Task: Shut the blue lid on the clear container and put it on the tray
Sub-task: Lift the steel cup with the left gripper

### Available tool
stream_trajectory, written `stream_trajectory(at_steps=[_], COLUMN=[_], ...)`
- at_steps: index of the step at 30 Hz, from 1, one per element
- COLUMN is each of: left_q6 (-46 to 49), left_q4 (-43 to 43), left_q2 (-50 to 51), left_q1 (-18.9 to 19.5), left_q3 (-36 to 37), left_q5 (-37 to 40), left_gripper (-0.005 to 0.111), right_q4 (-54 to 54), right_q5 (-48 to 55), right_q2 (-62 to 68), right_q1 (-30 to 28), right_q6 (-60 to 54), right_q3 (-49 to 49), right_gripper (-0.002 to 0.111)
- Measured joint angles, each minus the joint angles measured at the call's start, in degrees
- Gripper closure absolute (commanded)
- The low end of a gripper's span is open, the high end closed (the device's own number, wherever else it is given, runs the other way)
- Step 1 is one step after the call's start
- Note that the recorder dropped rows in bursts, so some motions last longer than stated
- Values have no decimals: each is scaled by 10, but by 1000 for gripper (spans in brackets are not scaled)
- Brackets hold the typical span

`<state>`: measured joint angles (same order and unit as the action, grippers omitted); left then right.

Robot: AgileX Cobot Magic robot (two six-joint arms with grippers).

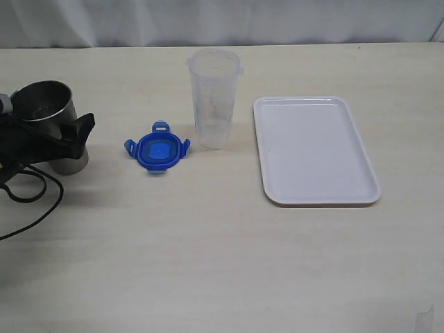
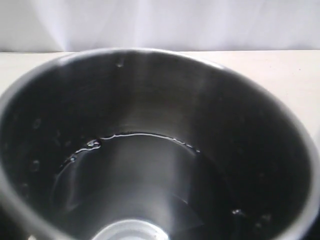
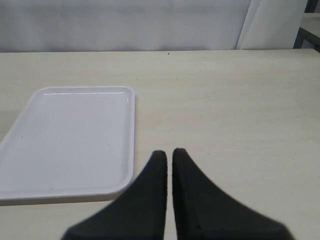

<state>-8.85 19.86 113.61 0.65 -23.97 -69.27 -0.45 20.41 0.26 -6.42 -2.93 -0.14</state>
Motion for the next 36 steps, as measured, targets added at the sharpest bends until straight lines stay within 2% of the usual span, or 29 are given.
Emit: stream_trajectory(at_steps=[11,36], left_q6=[-14,-15], left_q4=[0,5], left_q2=[0,0], left_q1=[0,0], left_q3=[0,0], left_q5=[28,3], left_gripper=[2,2], right_q4=[0,0], right_q5=[0,0], right_q2=[0,0], right_q1=[0,0], right_q6=[0,0], right_q3=[0,0], right_gripper=[104,104])
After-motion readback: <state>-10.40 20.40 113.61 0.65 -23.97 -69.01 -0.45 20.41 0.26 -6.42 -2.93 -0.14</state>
